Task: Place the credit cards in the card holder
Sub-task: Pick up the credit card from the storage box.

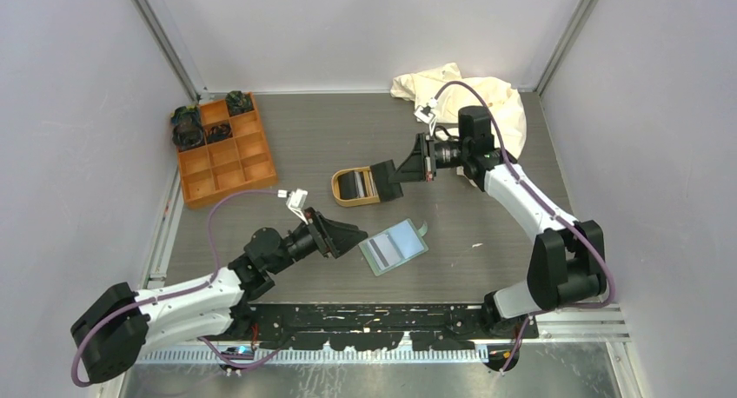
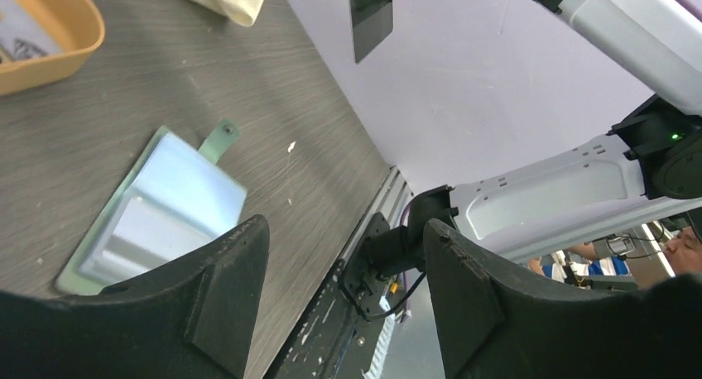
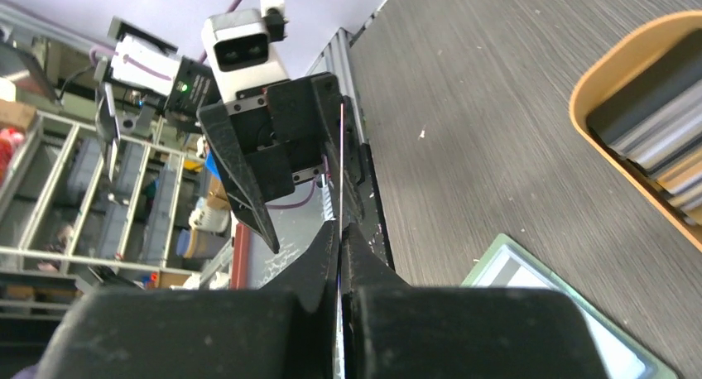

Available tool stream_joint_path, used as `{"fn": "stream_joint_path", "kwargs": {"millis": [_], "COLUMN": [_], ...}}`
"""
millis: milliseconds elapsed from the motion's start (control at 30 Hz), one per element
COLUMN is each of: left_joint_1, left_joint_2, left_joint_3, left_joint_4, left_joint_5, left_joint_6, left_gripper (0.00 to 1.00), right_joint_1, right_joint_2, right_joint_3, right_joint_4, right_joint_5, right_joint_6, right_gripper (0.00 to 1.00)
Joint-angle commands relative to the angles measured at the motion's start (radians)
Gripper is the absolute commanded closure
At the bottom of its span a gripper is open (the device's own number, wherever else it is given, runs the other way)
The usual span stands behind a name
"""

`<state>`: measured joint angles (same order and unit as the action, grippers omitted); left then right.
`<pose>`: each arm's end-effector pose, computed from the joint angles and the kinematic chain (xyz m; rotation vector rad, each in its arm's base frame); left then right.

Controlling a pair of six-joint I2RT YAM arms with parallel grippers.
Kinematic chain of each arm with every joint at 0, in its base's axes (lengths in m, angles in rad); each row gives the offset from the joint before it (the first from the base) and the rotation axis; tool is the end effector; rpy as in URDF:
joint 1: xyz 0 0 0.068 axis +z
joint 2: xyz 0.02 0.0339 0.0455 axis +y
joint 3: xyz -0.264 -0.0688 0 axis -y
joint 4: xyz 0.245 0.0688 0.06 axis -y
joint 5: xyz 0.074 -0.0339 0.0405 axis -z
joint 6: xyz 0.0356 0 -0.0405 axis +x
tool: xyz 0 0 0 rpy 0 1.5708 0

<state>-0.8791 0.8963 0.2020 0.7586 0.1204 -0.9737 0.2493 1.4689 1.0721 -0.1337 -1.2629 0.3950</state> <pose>0.1185 -0.1498 0.2161 0.0292 1.7269 -1.5320 0.2973 0.1107 0.2939 -0.6689 1.9928 1.6966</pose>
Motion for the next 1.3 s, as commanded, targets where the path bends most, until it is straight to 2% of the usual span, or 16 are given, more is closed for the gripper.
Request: {"fn": "stream_joint_path", "kwargs": {"millis": [0, 300, 467, 600, 667, 700, 833, 967, 1100, 1267], "left_joint_1": [-0.011, -0.011, -0.011, -0.009, -0.010, -0.009, -0.006, -0.001, 0.000, 0.000], "left_joint_2": [0.045, 0.227, 0.293, 0.315, 0.318, 0.316, 0.297, 0.261, 0.241, 0.270], "left_joint_3": [0.081, 0.192, 0.237, 0.240, 0.235, 0.233, 0.211, 0.195, 0.200, 0.220], "left_joint_4": [0.151, 0.257, 0.267, 0.288, 0.293, 0.293, 0.261, 0.159, 0.082, 0.067], "left_joint_5": [-0.049, -0.040, -0.041, -0.034, -0.034, -0.032, 0.002, 0.066, 0.153, 0.238], "left_joint_6": [0.067, 0.047, 0.031, 0.026, 0.034, 0.042, 0.109, 0.184, 0.236, 0.256], "left_gripper": [0.31, 0.35, 0.46, 0.67, 0.90, 0.99, 1.00, 1.00, 1.00, 1.00], "right_joint_1": [0.029, 0.084, 0.101, 0.105, 0.108, 0.109, 0.111, 0.109, 0.111, 0.120], "right_joint_2": [-0.056, -0.065, -0.063, -0.064, -0.065, -0.066, -0.078, -0.093, -0.096, -0.091], "right_joint_3": [-0.005, 0.006, 0.013, 0.017, 0.017, 0.018, 0.031, 0.062, 0.042, 0.037], "right_joint_4": [0.076, -0.013, -0.053, -0.083, -0.094, -0.101, -0.198, -0.403, -0.407, -0.407], "right_joint_5": [-0.075, -0.091, -0.098, -0.097, -0.097, -0.098, -0.084, -0.075, -0.076, -0.068], "right_joint_6": [-0.036, -0.132, -0.174, -0.208, -0.220, -0.229, -0.339, -0.596, -0.637, -0.645], "right_gripper": [0.95, 0.95, 0.95, 0.95, 0.95, 0.93, 0.73, 0.49, 0.43, 0.44]}}
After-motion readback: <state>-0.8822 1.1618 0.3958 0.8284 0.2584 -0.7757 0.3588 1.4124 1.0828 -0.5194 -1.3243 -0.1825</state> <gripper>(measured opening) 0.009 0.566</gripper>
